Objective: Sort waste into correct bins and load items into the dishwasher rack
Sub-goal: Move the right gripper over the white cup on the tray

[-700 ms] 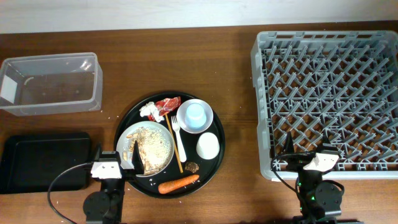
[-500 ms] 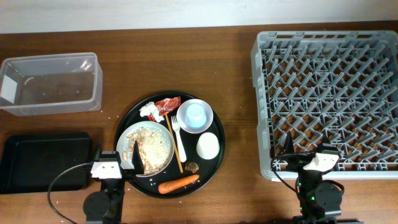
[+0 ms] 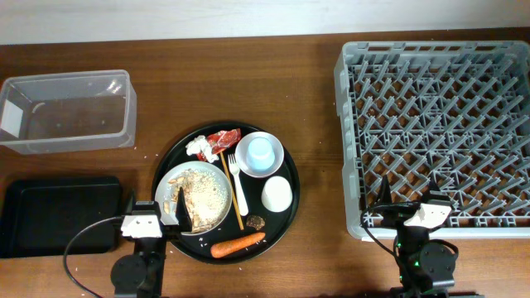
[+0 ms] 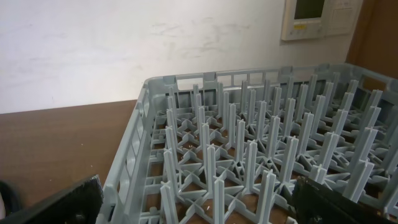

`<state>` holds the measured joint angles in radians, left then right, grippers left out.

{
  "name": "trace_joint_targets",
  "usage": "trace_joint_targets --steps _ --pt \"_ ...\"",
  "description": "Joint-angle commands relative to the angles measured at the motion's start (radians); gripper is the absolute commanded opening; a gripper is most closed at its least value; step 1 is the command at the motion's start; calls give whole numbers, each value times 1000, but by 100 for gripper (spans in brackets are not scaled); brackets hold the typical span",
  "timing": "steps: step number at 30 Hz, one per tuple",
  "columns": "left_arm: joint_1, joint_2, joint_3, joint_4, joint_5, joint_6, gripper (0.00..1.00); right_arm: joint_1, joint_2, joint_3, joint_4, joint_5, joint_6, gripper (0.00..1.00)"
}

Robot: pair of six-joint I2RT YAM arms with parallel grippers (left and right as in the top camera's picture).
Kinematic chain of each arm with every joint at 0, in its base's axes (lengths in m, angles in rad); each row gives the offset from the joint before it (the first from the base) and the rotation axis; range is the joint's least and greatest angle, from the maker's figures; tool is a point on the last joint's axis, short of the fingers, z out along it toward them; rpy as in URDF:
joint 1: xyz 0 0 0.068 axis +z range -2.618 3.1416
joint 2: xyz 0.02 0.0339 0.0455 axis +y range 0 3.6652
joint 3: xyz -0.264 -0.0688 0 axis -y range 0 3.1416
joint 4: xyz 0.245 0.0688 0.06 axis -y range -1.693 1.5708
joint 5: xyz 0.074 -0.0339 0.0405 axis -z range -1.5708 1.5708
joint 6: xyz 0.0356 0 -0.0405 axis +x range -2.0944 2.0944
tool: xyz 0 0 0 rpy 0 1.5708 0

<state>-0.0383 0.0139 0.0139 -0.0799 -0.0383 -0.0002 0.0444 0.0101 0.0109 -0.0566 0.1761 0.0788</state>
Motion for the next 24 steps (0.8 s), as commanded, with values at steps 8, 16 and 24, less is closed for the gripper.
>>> trace_joint_targets --steps 8,16,24 --pt "-5 -7 -5 -1 -7 16 99 -6 -7 -5 34 -433 340 99" --pt "-5 -7 -5 -1 -7 16 99 -6 -6 23 200 -713 577 99" --pt "-5 -7 -5 -1 -7 16 99 -6 260 469 -46 -669 295 99"
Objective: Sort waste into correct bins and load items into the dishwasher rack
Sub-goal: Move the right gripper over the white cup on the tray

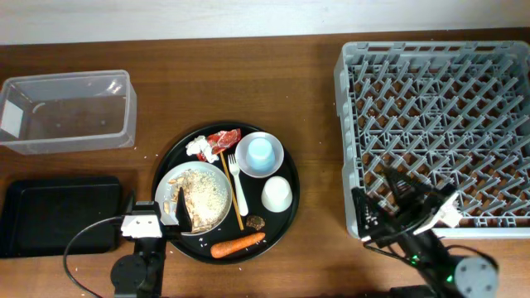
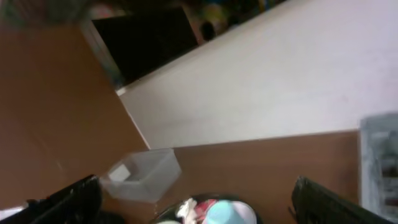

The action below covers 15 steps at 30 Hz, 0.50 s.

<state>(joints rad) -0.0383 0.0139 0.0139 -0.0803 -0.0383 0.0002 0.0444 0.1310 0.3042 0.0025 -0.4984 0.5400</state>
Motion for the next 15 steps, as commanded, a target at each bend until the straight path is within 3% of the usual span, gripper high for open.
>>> trace_joint_targets --steps 1,4,5,8,12,15 --pt "-5 -7 -5 0 -7 16 99 -6 286 340 -271 5 -271 99" --pt "-5 -7 -5 0 -7 16 99 17 589 694 -622 1 -401 99" --pt "-5 -7 -5 0 -7 16 99 99 766 893 -815 20 -468 98" --pt "-5 -7 -5 0 -7 16 99 269 959 1062 -982 212 -471 99" --pt "-5 -7 -5 0 -7 16 99 541 1226 1091 -1011 492 -317 99" --pt "-5 -7 -5 0 -7 16 99 618 1386 1091 -1000 573 -205 99"
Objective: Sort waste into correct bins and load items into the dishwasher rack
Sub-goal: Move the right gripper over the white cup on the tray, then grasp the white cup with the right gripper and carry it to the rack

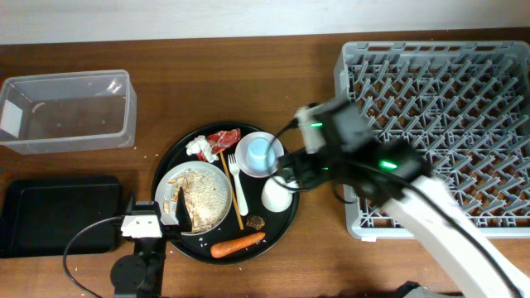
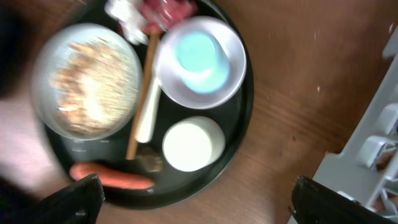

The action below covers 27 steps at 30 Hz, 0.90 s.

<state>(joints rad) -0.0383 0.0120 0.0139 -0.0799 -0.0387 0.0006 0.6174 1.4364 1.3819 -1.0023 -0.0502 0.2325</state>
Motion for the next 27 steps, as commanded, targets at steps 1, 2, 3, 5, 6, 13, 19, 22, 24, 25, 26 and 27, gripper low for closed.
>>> trace_joint_targets --steps 1,2,3,5,6,13,19,22,24,25,26,27 --pt "-5 -5 -5 -1 -7 15 99 63 127 14 20 113 111 99" --pt "-5 -5 -5 -1 -6 15 99 78 169 14 37 87 110 99" --pt "-5 -5 -5 -1 -7 15 99 87 197 14 42 80 114 99" --pt "-5 -5 -5 -1 -7 15 99 95 250 13 46 81 119 99" --pt "-5 -5 -5 -1 -7 15 99 95 268 13 46 81 126 99" --pt "-5 -5 -5 -1 -7 15 99 96 436 13 54 46 177 99" --pt "-5 -5 -5 -1 -7 15 99 96 451 13 56 47 177 100" --pt "-5 -5 -5 -1 -7 15 99 96 451 13 56 46 178 76" --pt "-5 -5 -5 -1 -7 15 99 96 451 13 57 42 196 68" --pt "-6 -5 -5 -1 -7 15 99 96 451 13 58 42 196 68" --pt "-5 -5 -5 -1 -7 15 99 96 451 13 57 42 196 68" --pt "-5 -5 -5 -1 -7 15 99 96 451 13 56 42 196 68"
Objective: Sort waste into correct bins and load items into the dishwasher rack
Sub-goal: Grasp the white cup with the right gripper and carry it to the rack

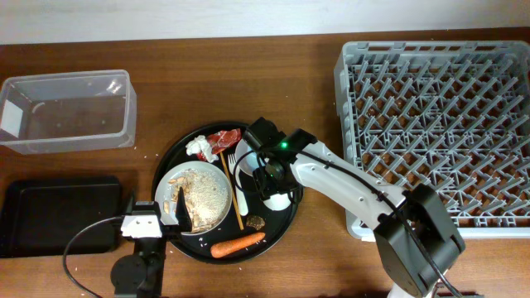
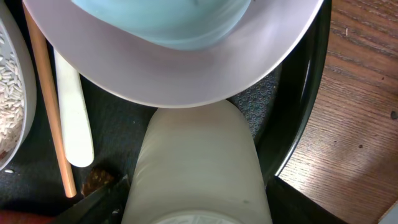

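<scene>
A white cup [image 2: 199, 162] lies on the round black tray [image 1: 178, 153], just below a white bowl [image 2: 180, 81] holding a light-blue cup [image 2: 161, 18]. My right gripper [image 2: 196, 202] is open and low over the tray, one finger on each side of the white cup. In the overhead view the right gripper [image 1: 273, 184] and its arm cover most of the bowl. A white fork [image 2: 71, 124] and a wooden chopstick [image 2: 50, 106] lie left of the cup. The grey dishwasher rack [image 1: 439, 124] stands at the right. My left gripper [image 1: 157, 222] rests at the tray's front left.
The tray also carries a plate of rice [image 1: 199, 194], a carrot [image 1: 238, 245], a red wrapper [image 1: 222, 139] and crumpled white paper [image 1: 197, 147]. A clear plastic bin [image 1: 70, 112] sits at the back left and a black bin [image 1: 58, 215] at the front left.
My right gripper was high above the tray, looking down on bowl and cup. It is now low, its open fingers on either side of the white cup. The left arm has not moved.
My right gripper first rested at the rack's front edge, facing the rack. It then lifted and turned toward the tray, then hung over the bowl and white cup. Now it sits down around the white cup. Nothing on the tray has shifted.
</scene>
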`<state>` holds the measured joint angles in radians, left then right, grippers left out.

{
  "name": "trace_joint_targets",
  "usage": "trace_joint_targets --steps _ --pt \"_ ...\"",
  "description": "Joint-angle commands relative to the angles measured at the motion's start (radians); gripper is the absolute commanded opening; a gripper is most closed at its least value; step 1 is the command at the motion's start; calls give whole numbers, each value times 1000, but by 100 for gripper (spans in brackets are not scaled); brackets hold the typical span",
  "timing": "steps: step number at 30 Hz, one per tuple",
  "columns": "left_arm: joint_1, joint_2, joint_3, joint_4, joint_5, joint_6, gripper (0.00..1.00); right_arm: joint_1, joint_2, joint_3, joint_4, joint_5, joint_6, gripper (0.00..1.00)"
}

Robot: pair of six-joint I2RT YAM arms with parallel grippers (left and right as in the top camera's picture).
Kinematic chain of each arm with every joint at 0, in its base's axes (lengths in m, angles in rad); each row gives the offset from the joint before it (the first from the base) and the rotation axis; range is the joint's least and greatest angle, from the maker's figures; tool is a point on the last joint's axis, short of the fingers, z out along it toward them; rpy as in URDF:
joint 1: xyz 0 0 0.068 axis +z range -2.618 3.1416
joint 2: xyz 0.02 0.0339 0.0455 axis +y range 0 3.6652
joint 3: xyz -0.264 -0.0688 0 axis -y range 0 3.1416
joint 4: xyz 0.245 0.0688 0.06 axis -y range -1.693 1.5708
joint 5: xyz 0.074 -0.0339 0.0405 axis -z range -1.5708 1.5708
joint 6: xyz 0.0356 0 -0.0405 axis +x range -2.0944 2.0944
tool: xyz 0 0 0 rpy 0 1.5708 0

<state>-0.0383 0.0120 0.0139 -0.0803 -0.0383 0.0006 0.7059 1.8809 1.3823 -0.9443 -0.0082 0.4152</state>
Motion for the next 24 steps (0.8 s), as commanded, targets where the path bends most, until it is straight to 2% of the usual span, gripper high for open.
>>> trace_joint_targets --steps 1,5,15,18,20,23,24 --pt "-5 -5 -5 0 -7 15 99 7 7 13 -2 0 13 68" --pt "-5 -5 -5 0 -7 15 99 7 -26 14 -10 -10 13 68" --pt "-5 -5 -5 0 -7 15 99 -22 -253 135 -147 2 8 65" --pt "-5 -5 -5 0 -7 15 99 -187 -333 142 -183 1 -38 65" --pt "-5 -5 -5 0 -7 15 99 -404 -389 142 -196 1 -104 66" --pt "-5 -5 -5 0 -7 15 99 -653 -413 145 -192 1 -124 65" --pt "-5 -5 -5 0 -7 15 99 -794 -412 145 -177 0 -131 66"
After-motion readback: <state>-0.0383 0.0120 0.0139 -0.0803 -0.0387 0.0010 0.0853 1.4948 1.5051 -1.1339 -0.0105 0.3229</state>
